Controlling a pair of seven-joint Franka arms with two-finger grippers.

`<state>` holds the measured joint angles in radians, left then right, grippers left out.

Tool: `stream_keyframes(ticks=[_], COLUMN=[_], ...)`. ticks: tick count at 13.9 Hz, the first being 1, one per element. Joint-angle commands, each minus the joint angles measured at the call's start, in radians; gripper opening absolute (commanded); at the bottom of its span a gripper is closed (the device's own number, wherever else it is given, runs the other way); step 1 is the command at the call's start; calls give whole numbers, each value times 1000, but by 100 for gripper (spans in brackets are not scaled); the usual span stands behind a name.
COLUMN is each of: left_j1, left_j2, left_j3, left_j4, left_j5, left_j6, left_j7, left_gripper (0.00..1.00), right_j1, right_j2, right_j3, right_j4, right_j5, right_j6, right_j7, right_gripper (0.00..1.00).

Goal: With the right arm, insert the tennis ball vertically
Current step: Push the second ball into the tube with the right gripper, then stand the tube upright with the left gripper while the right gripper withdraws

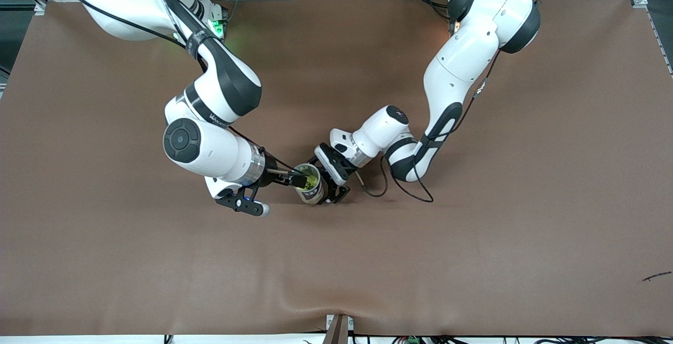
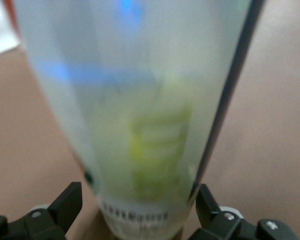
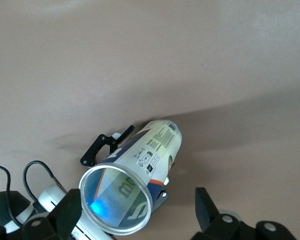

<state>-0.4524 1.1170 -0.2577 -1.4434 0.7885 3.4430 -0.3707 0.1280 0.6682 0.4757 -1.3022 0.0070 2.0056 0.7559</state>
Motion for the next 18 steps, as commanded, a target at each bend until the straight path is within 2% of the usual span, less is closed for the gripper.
stream_keyframes(ticks=[1, 3, 5, 9, 12, 13, 16, 17, 18], left_j1=[14, 46, 95, 165, 259, 286, 342, 368, 406], left_j2=[-13, -19, -51, -91, -98, -111, -186, -200, -209], left_j3=[0, -1, -9, -12, -15, -37, -73, -107, -176], left_j4=[-80, -109, -153, -196, -186, -186, -183, -183, -180], left_j5=[31, 84, 132, 133, 130, 118, 115, 101, 59], left_j6=[54, 62, 62, 56, 53, 44, -98, -166, -262], left_j7=[-8, -10, -20, -22, -31, -48, -128, -140, -145], left_gripper=[100, 100, 100, 100, 100, 100, 100, 100, 100], right_j1=[-45, -97, -164, -324, -358, -361, -369, -372, -375], right_j2=[-18, -36, -50, -76, -127, -140, -150, -150, -156], right_j3=[1, 1, 1, 6, 6, 4, 4, 4, 6], right_j4=[-38, -45, -69, -130, -152, -154, -154, -154, -152], right_j5=[-27, -28, -30, -32, -32, -32, -32, -32, -32], right_j6=[-16, -95, -105, -111, -192, -211, -249, -258, -264], right_j7=[-119, -219, -317, -623, -685, -687, -688, -690, -690], right_gripper=[100, 100, 100, 100, 100, 100, 100, 100, 100])
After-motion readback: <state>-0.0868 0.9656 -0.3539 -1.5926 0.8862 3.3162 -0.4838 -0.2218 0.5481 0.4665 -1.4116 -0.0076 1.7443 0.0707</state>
